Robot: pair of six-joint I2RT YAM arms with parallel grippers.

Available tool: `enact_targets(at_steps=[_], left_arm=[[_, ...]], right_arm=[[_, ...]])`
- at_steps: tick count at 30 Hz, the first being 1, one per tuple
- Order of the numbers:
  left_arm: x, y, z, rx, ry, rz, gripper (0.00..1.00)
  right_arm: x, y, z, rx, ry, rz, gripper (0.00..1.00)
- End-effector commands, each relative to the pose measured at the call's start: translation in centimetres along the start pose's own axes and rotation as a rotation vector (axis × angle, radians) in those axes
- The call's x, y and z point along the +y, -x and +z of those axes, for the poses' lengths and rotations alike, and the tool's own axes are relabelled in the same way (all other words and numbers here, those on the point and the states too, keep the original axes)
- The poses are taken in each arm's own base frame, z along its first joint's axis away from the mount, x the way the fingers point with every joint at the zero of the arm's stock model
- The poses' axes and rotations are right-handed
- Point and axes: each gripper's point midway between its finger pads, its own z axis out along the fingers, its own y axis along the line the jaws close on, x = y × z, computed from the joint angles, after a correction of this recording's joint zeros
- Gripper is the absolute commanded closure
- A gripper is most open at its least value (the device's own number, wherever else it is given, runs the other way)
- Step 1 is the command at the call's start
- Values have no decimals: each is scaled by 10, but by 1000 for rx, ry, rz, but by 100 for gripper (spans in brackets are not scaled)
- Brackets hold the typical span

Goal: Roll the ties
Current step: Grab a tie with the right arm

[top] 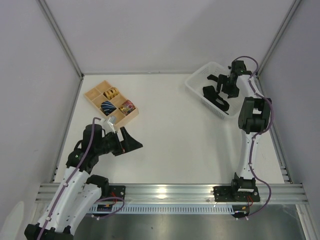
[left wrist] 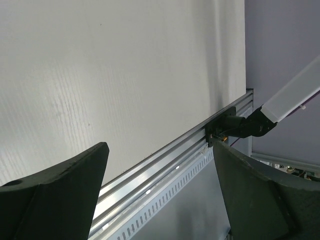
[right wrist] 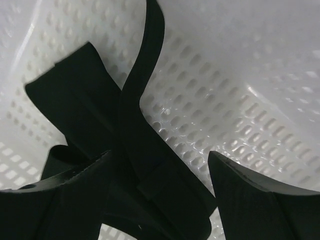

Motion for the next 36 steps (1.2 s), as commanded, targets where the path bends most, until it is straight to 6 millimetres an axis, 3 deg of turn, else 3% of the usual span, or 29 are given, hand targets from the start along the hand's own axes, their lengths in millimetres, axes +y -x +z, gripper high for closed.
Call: enact_targets(at_steps=[1, 4, 10, 13, 14, 21, 26, 30, 34, 36], left_arm=[[-11, 11, -7, -21, -4, 38, 7], [-11, 12, -7, -29, -2, 40, 7], [-12, 13, -6, -21, -4, 44, 7], [-6, 14, -5, -21, 25, 47, 6], [-5, 14, -4, -19, 28, 40, 6], [-12, 14, 0, 0, -21, 39, 5], [-11, 16, 0, 9, -1, 49, 4], [-13, 16, 6, 8, -32, 11, 4], [-18, 21, 6, -3, -43, 7, 3], [-17, 23, 4, -13, -31, 15, 3]], right_arm=[[13, 5, -4, -1, 52, -63, 22], [11, -12, 3, 37, 50, -69, 27], [-5, -26, 13, 57, -18, -76, 32], [-6, -29, 8, 58, -10, -80, 32], [0, -15, -3, -3, 17, -91, 30], [2, 10, -38, -87, 53, -86, 18], [21, 4, -44, -66, 154, -164, 18], [24, -9, -37, -23, 177, -166, 25], [20, -26, -13, 38, 135, -182, 27], [15, -25, -9, 42, 103, -186, 27]])
